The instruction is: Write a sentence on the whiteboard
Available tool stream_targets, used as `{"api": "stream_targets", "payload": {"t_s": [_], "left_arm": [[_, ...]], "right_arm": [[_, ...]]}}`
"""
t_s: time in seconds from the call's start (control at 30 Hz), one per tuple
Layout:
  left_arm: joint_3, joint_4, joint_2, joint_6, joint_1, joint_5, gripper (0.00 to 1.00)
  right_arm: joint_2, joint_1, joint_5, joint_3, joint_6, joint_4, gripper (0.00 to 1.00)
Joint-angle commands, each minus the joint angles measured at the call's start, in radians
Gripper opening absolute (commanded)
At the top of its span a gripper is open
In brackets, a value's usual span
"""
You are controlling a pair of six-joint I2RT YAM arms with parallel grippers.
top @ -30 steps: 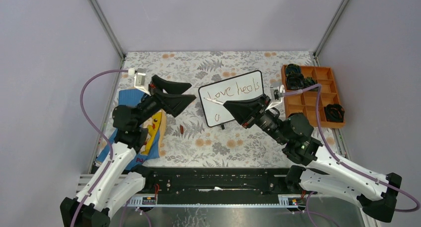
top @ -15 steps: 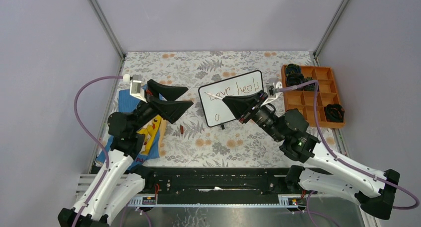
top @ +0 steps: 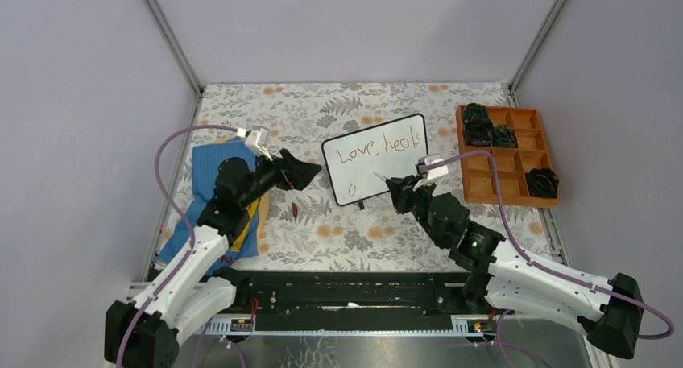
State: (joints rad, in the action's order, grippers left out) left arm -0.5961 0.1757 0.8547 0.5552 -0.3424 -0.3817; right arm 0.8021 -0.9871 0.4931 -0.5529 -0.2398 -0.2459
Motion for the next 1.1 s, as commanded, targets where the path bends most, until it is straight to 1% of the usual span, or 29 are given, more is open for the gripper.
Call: {"api": "stream_targets", "payload": {"t_s": [0.0,0.07,0.1,0.13,0.2,0.23,0.37,0.43,0.5,0.57,0.6,0.63,0.67,0.77,0.83,0.9,0.93,1.0,1.07], "left_arm": [[0.085,0.120,0.079,0.025,-0.027,-0.050,0.93],[0.127,0.265,0.119,0.035,-0.029,-0.088,0.94],[0.144,0.323,0.129,0.041,-0.029,-0.083,0.95],[0.150,0.359,0.135,0.051,-0.029,-0.068,0.97],[0.144,0.375,0.135,0.039,-0.028,-0.037,0.98],[0.133,0.363,0.131,0.058,-0.029,0.032,0.99],[0.054,0.110,0.112,0.164,-0.029,0.405,0.99],[0.048,0.036,0.097,0.290,-0.029,0.595,0.99],[0.078,0.056,0.066,0.317,-0.029,0.654,0.99],[0.087,0.049,0.056,0.316,-0.028,0.666,0.99],[0.082,0.051,0.061,0.258,-0.027,0.625,0.99],[0.086,0.109,0.070,0.128,-0.016,0.515,0.99],[0.095,0.176,0.079,0.028,-0.003,0.362,0.99],[0.119,0.315,0.122,0.009,0.013,0.233,0.99],[0.087,0.305,0.176,-0.045,0.034,0.149,0.99],[0.049,0.246,0.250,-0.089,0.061,0.116,0.99],[0.047,0.261,0.285,-0.077,0.079,0.079,0.99],[0.049,0.351,0.344,-0.021,0.113,-0.038,0.99],[0.037,0.431,0.395,0.038,0.130,-0.096,0.99]], "right_arm": [[-0.062,0.001,0.080,0.038,-0.015,-0.051,0.00],[-0.093,0.001,0.068,0.061,-0.014,-0.055,0.00],[-0.111,0.001,0.061,0.068,-0.011,-0.048,0.00],[-0.125,0.002,0.054,0.071,-0.010,-0.039,0.00],[-0.159,0.001,0.044,0.078,-0.003,-0.021,0.00],[-0.173,0.001,0.043,0.079,-0.001,-0.015,0.00],[-0.210,0.001,0.050,0.088,0.007,-0.006,0.00],[-0.215,0.001,0.055,0.096,0.007,-0.019,0.00],[-0.210,0.001,0.052,0.102,0.004,-0.039,0.00],[-0.197,0.002,0.044,0.098,0.004,-0.047,0.00],[-0.190,0.001,0.041,0.093,0.004,-0.047,0.00],[-0.186,0.001,0.041,0.090,0.004,-0.048,0.00],[-0.180,0.001,0.042,0.085,0.004,-0.047,0.00],[-0.171,0.001,0.046,0.080,0.009,-0.059,0.00],[-0.167,0.001,0.052,0.079,0.015,-0.062,0.00],[-0.164,0.002,0.060,0.078,0.017,-0.063,0.00],[-0.164,0.002,0.063,0.080,0.018,-0.062,0.00],[-0.165,0.001,0.063,0.085,0.017,-0.061,0.00],[-0.166,0.001,0.067,0.090,0.013,-0.064,0.00]]}}
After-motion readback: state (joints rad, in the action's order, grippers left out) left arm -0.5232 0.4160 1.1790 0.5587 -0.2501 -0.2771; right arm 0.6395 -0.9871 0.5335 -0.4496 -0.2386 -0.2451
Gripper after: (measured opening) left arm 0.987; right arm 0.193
